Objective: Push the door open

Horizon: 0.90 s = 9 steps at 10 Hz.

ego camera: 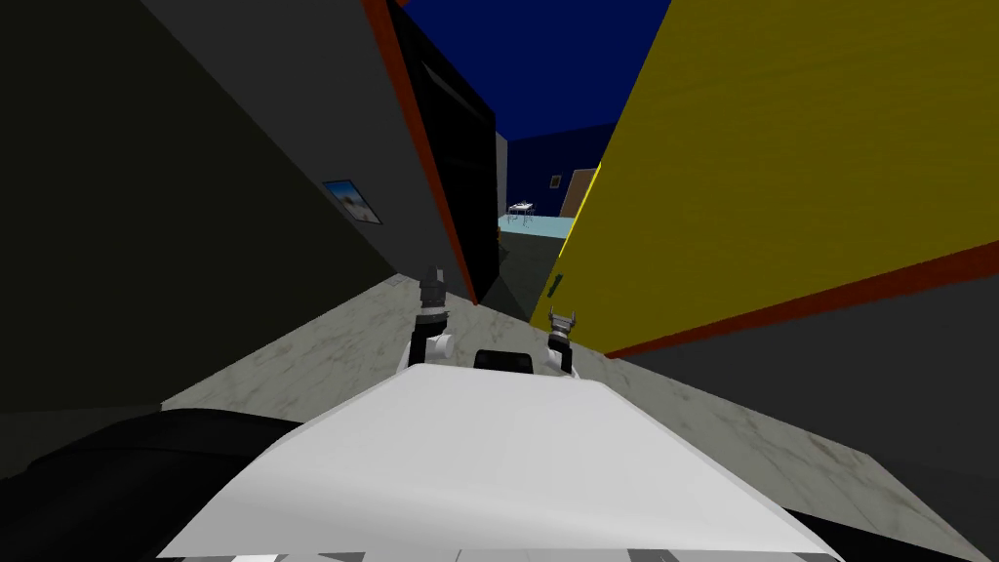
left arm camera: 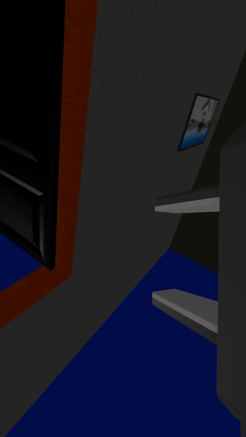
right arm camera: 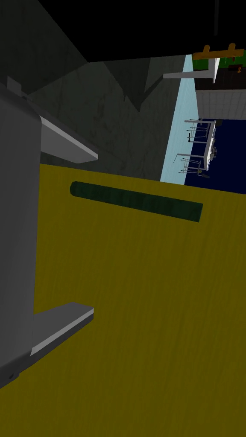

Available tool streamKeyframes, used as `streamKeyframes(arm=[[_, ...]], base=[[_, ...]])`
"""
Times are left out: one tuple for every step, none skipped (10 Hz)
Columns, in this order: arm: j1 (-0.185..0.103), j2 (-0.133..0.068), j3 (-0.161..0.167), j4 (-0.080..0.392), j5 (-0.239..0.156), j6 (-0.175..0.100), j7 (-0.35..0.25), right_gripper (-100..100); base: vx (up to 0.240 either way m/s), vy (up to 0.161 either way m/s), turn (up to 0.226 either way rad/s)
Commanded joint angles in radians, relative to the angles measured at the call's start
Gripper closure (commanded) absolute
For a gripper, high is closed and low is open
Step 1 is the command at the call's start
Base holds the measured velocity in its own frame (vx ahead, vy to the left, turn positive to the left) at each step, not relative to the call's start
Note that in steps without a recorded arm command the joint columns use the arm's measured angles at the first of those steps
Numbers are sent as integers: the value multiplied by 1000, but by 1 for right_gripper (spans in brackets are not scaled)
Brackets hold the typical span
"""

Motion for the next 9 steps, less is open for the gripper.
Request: streamKeyframes(arm=[[-8,12,4,41,-24,-9,-37,-100],[-14,21,5,64,-35,-14,-54,-100],[-20,29,6,86,-47,-18,-71,-100],[-23,33,7,98,-53,-20,-80,-100],[-26,37,7,108,-59,-22,-87,-100],[-31,44,8,123,-67,-26,-99,-100],[-37,55,9,147,-79,-30,-117,-100],[-42,64,10,165,-88,-34,-130,-100],[-37,58,10,150,-82,-30,-120,-100]], base=[[146,-111,200],[127,-125,186],[110,-119,154],[81,-91,107],[48,-66,62],[39,-56,79],[61,-69,157],[80,-86,144],[34,-40,28]])
